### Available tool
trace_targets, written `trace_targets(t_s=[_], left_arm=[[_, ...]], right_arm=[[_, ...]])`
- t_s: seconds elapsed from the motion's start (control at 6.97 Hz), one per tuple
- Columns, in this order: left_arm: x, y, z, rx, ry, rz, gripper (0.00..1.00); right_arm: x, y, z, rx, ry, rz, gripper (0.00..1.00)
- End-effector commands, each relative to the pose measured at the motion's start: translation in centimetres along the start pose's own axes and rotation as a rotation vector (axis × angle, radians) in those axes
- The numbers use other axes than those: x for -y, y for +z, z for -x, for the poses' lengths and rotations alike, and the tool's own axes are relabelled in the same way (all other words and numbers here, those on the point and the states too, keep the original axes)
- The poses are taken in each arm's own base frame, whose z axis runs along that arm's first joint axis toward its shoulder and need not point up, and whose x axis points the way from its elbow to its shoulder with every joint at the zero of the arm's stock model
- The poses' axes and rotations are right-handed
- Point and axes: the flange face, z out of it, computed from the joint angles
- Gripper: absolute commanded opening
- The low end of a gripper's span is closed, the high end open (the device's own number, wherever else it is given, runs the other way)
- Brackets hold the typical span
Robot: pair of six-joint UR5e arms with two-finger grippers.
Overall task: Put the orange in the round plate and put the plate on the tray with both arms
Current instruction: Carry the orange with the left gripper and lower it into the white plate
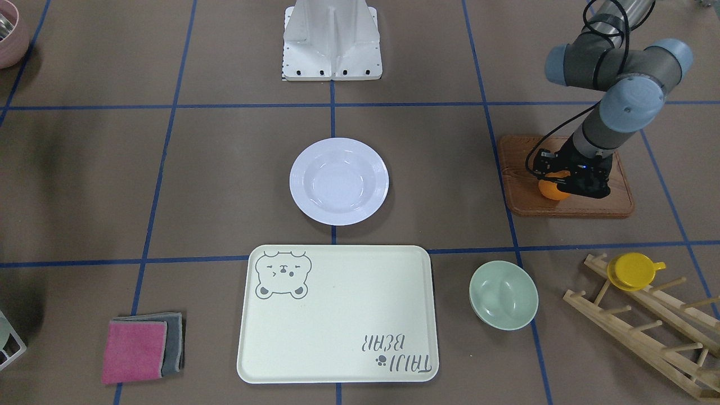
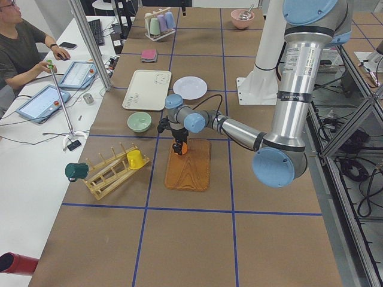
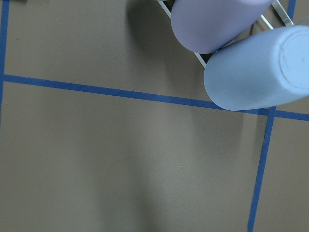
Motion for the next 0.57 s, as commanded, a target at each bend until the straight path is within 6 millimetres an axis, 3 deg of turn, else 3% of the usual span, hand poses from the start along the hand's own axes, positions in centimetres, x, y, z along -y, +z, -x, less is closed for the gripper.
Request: trace_targets(t_s=[0.0,0.14,0.29,0.43], left_arm=[[4.2,-6.6,-7.5,-0.046,0.014,-0.008,0.09],[7.1,-10.4,-12.1,-0.057,0.026,-0.02,0.1],[8.5,-12.4,-15.1,-0.084,0.02,-0.051,0.1],[8.6,-12.6,-19.2,-0.11,0.021,-0.05,0.1]], right_arm=[[0.0,0.1,0.0,-0.001,0.001,0.003,1.0],[0.0,0.0,0.1,0.002,0.001,0.004,1.0],[0.1,0.0,0.2,0.003,0.0,0.004,1.0],[0.1,0.0,0.4,0.01,0.001,0.008,1.0]])
